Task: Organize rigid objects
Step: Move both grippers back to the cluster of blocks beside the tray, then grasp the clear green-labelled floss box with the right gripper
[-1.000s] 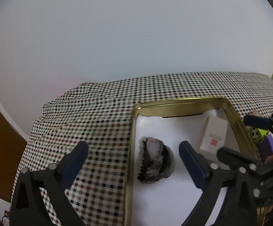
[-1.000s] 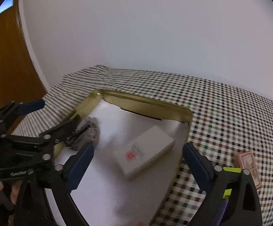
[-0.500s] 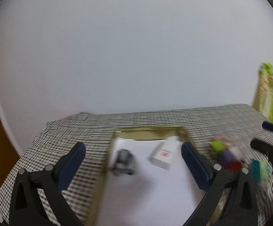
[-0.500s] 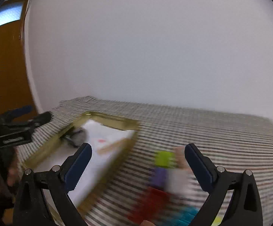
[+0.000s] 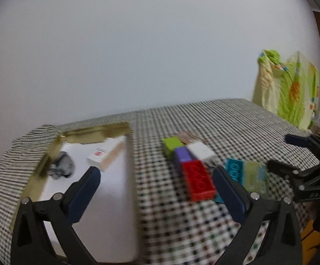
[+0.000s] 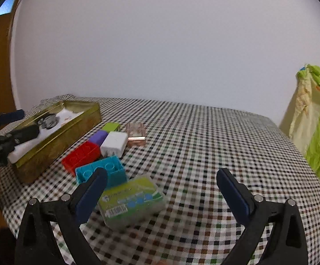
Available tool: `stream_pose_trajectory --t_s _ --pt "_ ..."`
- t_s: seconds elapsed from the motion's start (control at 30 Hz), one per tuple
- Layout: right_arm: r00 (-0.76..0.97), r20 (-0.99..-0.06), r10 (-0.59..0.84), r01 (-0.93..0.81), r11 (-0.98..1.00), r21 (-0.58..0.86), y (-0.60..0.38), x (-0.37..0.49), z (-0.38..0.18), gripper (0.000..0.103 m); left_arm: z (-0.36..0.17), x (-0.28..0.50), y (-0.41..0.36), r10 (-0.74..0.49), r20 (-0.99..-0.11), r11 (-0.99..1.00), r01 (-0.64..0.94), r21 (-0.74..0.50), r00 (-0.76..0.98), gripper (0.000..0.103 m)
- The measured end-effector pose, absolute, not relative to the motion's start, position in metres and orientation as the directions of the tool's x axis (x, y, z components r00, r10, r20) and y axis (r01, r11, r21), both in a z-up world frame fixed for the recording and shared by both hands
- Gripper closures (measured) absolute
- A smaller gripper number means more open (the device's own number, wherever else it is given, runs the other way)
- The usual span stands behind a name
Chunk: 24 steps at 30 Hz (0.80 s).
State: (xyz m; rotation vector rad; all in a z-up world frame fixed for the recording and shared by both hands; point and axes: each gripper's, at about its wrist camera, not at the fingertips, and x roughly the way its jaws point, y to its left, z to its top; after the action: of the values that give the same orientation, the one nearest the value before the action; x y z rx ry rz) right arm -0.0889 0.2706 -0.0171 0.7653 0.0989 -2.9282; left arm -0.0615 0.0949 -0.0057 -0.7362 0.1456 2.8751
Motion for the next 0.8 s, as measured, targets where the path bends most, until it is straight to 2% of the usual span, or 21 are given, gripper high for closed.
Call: stream_pose_trajectory --t_s 0.13,0.33,0.63,0.8 --pt "-0.816 -0.552 -0.170 0.230 -0.972 -0.040 0.267 -0.094 -0.026 0.003 -0.011 -0.060 0.115 0.188 -0.502 -0.965 -0.253 0.064 -0.844 0.000" --pt "-0.781 -0.607 -0.145 0.303 -0.938 -0.166 0.251 -0.097 -0.041 0.003 -0.025 -0.067 0.128 0.209 -0.569 -0.954 -0.294 0.061 -0.795 0.000" --pt "-0.672 -0.700 -0.241 0.366 -0.930 -0.032 0.258 -0.123 -0.057 0.003 -0.036 -0.081 0.133 0.235 -0.633 -0.941 -0.336 0.043 -0.738 0.000" --pt "-0.664 -0.713 -0.224 0.371 -0.927 -0.054 0.253 -0.126 -0.059 0.003 -0.039 -0.086 0.134 0.243 -0.645 -0.938 -0.345 0.034 -0.725 0.000"
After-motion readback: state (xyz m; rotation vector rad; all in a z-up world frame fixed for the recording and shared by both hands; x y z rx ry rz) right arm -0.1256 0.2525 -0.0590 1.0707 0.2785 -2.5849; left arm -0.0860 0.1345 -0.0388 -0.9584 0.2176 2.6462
